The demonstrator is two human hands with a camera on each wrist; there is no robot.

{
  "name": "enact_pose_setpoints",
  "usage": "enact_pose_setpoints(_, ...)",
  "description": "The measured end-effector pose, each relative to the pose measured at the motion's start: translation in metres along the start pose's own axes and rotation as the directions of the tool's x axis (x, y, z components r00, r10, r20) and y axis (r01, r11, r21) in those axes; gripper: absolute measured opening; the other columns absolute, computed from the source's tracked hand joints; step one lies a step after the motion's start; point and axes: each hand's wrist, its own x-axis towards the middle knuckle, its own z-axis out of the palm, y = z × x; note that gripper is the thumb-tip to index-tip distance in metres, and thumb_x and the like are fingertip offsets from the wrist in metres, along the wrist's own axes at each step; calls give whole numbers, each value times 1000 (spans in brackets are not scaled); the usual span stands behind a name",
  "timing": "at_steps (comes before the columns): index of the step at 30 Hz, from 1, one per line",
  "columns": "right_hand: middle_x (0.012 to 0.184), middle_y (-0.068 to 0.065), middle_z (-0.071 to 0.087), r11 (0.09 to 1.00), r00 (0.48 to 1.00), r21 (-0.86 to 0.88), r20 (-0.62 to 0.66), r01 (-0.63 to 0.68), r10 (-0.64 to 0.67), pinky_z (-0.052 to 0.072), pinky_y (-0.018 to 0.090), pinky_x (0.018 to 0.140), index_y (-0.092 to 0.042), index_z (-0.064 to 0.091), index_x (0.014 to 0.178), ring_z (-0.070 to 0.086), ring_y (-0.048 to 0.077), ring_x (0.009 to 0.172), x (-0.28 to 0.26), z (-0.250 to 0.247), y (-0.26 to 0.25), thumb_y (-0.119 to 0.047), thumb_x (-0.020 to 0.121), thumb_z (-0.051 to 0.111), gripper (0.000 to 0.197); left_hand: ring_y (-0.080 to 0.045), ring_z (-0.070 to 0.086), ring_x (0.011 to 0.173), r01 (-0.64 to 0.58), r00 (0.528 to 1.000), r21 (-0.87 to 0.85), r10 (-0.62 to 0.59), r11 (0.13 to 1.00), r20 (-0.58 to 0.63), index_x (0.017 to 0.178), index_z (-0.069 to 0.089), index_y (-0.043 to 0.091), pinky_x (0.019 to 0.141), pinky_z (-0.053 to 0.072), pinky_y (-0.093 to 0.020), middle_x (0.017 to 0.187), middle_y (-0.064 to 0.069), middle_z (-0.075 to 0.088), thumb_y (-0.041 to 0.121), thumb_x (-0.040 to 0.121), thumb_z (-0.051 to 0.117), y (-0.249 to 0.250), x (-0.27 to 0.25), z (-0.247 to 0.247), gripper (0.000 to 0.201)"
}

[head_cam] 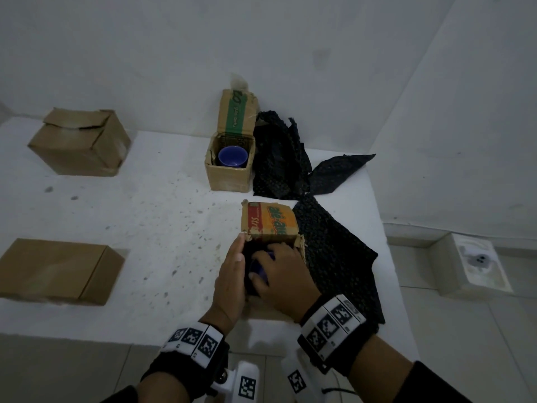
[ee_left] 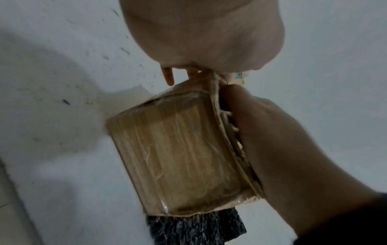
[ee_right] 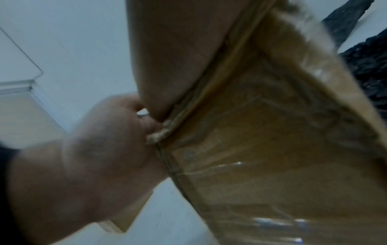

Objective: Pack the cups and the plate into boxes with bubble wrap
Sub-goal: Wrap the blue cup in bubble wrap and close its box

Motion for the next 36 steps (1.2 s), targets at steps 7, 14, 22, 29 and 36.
enact_pose_setpoints(7, 133, 25, 38, 938, 916, 122, 287, -324, 279, 39, 44, 98, -19, 11, 147, 45, 39, 115, 11, 3, -2, -44, 92, 40, 67, 4, 17, 138, -19, 1000, 73, 20, 997, -12, 133, 20, 49, 117, 16, -30, 148, 24, 19, 91, 66, 20, 1, -1, 1, 79)
enact_pose_setpoints(14, 128, 19, 44, 987, 974, -33, 164, -155, 159, 41, 46, 94, -10, 41, 129, 43, 38, 116, 11, 4, -6, -46, 88, 32, 55, 2, 18, 139, -14, 1000, 85, 15, 996, -14, 134, 20, 46, 119, 17, -33, 150, 18, 20, 77, 76, 22, -1, 1, 1, 65)
enact_pose_setpoints(22, 141, 1, 36, 978, 933, -165, 353, 127, -61, 29, 58, 97, -21, 34, 139, 26, 30, 132, 20, 14, -1, -58, 69, -3, 87, 1, 19, 139, -1, 1000, 48, 1, 999, -5, 132, 22, 52, 119, 18, -38, 152, 16, 22, 86, 71, 25, -5, 3, -2, 69)
enact_pose_setpoints(29, 136, 4, 42, 989, 948, -35, 289, 146, -130, 36, 50, 92, -18, 47, 130, 37, 31, 123, 17, 3, 5, -52, 74, 15, 72, 0, 23, 138, 24, 1000, 70, -24, 997, -6, 132, 24, 51, 118, 21, -37, 150, 17, 25, 82, 73, 26, -3, 2, -4, 66)
enact_pose_setpoints(36, 107, 4, 60, 956, 961, 204, -219, 213, -168, 46, 35, 85, -15, 60, 110, 55, 21, 100, -19, -46, 51, -27, 78, 49, 36, -22, 42, 125, -11, 971, 731, 184, 682, -156, 128, 46, 24, 100, 37, -49, 128, 1, 52, 49, 83, 35, 31, 13, 13, 53)
